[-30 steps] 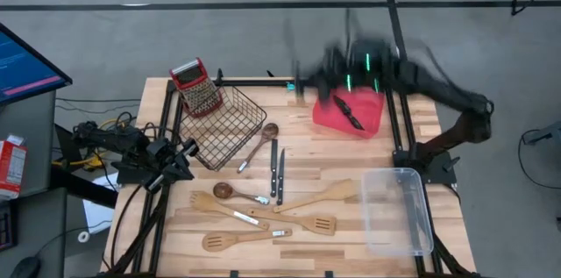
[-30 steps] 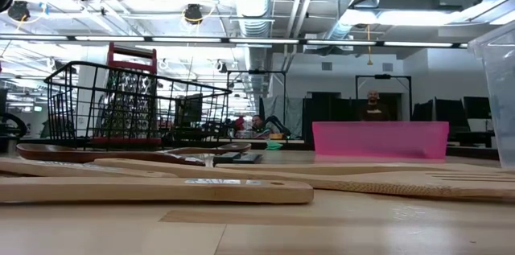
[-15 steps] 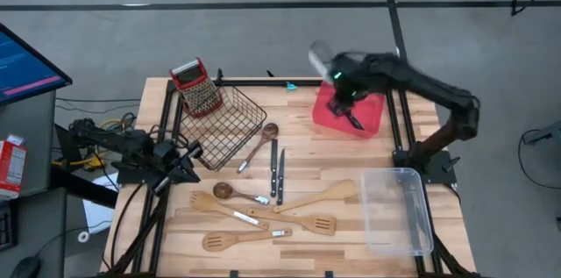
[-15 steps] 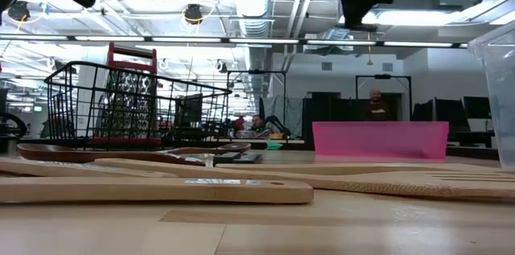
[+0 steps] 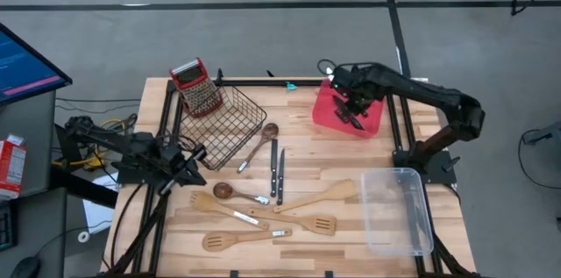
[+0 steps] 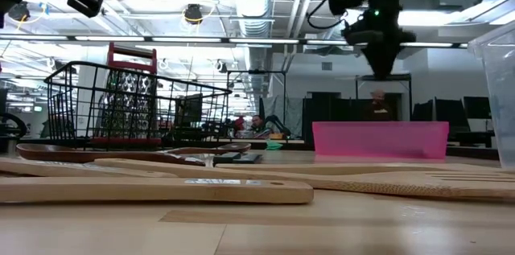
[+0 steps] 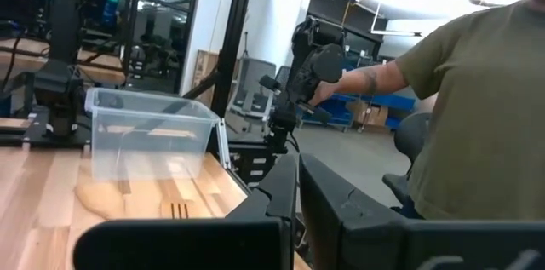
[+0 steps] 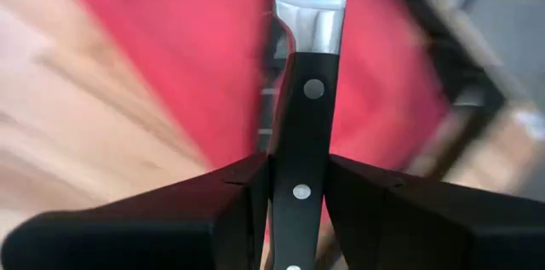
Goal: Pick & Place Kitchen Items
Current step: Put the silver knife into the red bin
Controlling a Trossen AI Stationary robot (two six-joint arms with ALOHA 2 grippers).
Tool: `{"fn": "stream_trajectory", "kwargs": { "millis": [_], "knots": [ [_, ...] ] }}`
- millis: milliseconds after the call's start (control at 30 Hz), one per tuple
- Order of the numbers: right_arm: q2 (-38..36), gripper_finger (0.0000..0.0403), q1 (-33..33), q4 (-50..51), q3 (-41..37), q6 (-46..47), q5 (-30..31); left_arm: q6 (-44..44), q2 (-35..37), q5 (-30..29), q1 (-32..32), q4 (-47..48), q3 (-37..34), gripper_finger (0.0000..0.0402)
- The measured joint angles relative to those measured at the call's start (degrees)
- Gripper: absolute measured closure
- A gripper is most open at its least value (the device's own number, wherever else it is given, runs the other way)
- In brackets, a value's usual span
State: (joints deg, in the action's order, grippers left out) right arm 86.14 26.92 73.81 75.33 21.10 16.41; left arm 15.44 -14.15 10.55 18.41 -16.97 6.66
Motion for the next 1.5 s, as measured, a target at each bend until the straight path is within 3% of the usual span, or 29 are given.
{"fn": "stream_trajectory", "kwargs": {
  "millis": [300,933,1500],
  "knots": [
    [1.1,0.0309,1.3,-11.5,-11.2,1.2,-4.7,0.0,-2.0,0.0,0.0,-0.2,0.0,0.0399],
    [8.9,0.0311,4.1,-11.1,-14.1,0.9,-2.6,0.0,-2.5,0.0,0.0,-0.8,0.0,0.0399],
    [12.4,0.0232,6.5,-11.1,-12.4,-0.6,-2.6,0.0,-2.5,0.0,0.0,-1.2,0.0,0.0399]
  ]
}}
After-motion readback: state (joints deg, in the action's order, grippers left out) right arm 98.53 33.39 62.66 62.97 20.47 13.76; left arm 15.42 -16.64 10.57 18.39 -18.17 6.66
